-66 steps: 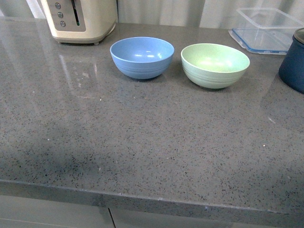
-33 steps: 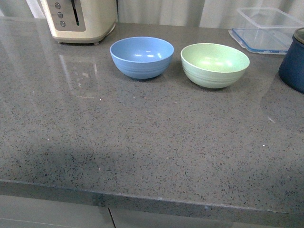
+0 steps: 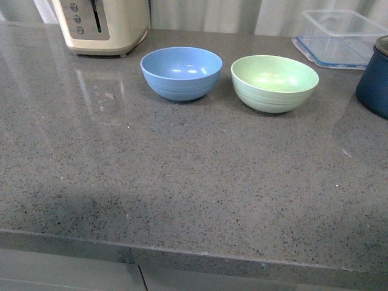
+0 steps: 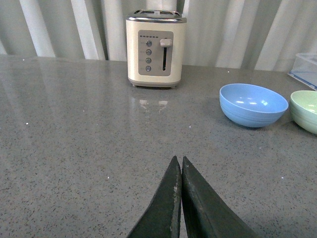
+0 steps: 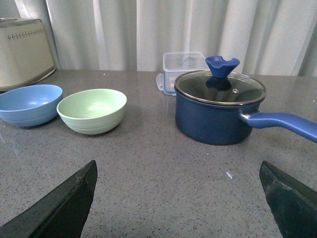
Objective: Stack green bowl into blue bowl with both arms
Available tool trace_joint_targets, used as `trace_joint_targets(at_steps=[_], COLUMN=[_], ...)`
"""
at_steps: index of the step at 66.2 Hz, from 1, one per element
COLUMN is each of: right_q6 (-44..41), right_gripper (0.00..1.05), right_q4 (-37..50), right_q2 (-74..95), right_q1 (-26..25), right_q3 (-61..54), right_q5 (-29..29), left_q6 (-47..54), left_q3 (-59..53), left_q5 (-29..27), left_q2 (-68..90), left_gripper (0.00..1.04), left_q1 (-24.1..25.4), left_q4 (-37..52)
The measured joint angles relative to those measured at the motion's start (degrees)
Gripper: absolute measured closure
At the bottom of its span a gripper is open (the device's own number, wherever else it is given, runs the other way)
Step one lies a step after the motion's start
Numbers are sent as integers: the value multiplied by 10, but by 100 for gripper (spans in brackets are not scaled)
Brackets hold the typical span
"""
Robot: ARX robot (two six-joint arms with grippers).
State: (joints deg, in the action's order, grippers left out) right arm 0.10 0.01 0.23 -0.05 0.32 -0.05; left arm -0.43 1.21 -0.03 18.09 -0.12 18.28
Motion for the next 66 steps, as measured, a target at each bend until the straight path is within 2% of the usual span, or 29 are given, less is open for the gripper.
trace_joint_targets(at_steps=[30,37,57,61,66], right_q6=[0,0,0,0,0], right_gripper=[10,10,10,10,10], right_q4=[0,0,0,0,0], right_q2=[0,0,0,0,0], right_q1=[0,0,0,0,0], right_q3=[0,0,0,0,0], right_q5=[0,0,0,0,0], left_q6=[0,0,0,0,0], left_q3=[0,0,0,0,0], left_q5=[0,0,0,0,0], left_q2=[-80,-156,-179,-179,-179], left_gripper=[101,101,101,93,77], left_q1=[0,0,0,0,0], left_q4=[-80,-175,-182,-182,-182])
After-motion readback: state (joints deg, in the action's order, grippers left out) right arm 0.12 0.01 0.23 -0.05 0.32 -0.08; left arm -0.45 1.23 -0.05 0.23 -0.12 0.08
